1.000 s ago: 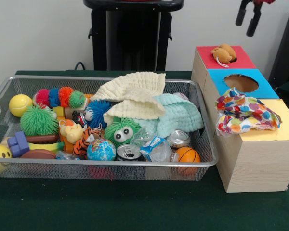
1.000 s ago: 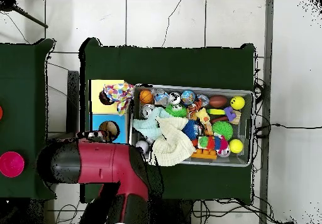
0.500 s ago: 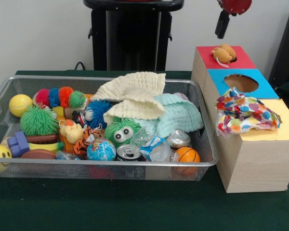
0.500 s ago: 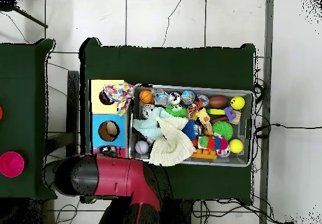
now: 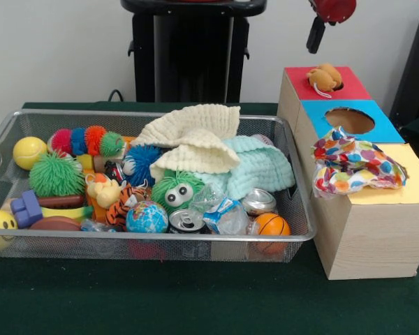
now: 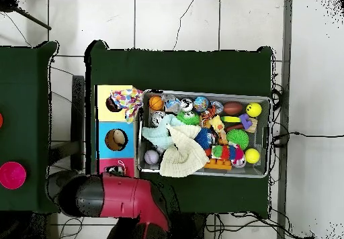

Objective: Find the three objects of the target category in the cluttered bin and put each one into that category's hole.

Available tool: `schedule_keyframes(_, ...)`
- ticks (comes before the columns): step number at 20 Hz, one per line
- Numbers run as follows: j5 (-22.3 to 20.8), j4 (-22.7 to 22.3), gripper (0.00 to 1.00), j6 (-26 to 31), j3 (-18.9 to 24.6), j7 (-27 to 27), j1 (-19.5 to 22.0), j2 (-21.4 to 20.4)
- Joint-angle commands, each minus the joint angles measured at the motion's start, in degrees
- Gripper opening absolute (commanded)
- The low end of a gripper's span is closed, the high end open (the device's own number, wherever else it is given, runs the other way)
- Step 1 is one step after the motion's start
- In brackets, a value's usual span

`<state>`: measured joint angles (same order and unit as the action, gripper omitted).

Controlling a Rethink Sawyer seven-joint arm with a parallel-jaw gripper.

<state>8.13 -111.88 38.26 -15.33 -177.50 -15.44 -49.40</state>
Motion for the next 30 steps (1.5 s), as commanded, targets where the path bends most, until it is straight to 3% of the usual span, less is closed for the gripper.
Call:
schedule_keyframes(1,-1.03,-2.4,0.0,-6.17,3.82,-3.27,-1.48,3.63)
schedule_keyframes(7,2.19,-1.36,0.0,-7.6,6.32,-3.5,-0.81,6.71)
schedule_keyframes(13,2.13,0.49,0.0,-6.61,5.88,-4.93,-2.49,8.8)
schedule_keyframes(18,2.26,0.72,0.0,-8.51,6.87,-3.28,-0.67,10.72)
schedule_keyframes(30,7.48,6.38,0.0,-14.86,8.99,-8.05,-4.03,21.68)
